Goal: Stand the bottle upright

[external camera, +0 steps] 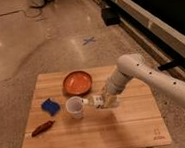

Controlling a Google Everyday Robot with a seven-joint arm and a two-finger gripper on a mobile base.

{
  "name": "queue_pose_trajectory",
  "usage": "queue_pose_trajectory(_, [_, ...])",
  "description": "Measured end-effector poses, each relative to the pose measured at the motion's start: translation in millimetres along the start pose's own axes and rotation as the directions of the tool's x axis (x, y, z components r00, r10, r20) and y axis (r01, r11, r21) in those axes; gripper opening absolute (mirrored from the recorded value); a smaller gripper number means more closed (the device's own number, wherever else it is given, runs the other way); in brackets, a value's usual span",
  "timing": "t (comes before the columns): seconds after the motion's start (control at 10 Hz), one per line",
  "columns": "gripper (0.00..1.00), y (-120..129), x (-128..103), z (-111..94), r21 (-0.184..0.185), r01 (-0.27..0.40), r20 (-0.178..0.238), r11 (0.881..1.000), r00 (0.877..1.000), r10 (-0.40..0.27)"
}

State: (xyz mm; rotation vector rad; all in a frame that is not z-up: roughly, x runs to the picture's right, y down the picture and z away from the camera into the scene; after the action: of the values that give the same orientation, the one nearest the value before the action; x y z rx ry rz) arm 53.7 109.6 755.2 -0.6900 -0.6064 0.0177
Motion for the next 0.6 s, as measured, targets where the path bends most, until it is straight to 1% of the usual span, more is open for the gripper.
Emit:
queue_pose_trajectory(0.2, [0.00, -6, 17, -7, -0.009, -0.029, 0.085, 1.000, 0.996, 0.030])
queue_pose_trajectory(0.4, [0.00, -10, 29, -14, -0.012, -0.051, 0.153, 0.999, 0.987, 0.052])
queue_pose_trajectory(0.5, [0.00, -11, 38, -20, -0.019, -0.067, 0.217, 0.998, 0.974, 0.069])
queue_pose_trajectory(0.6, [0.00, -11, 43, -24, -0.022, -0.076, 0.251, 0.997, 0.965, 0.079])
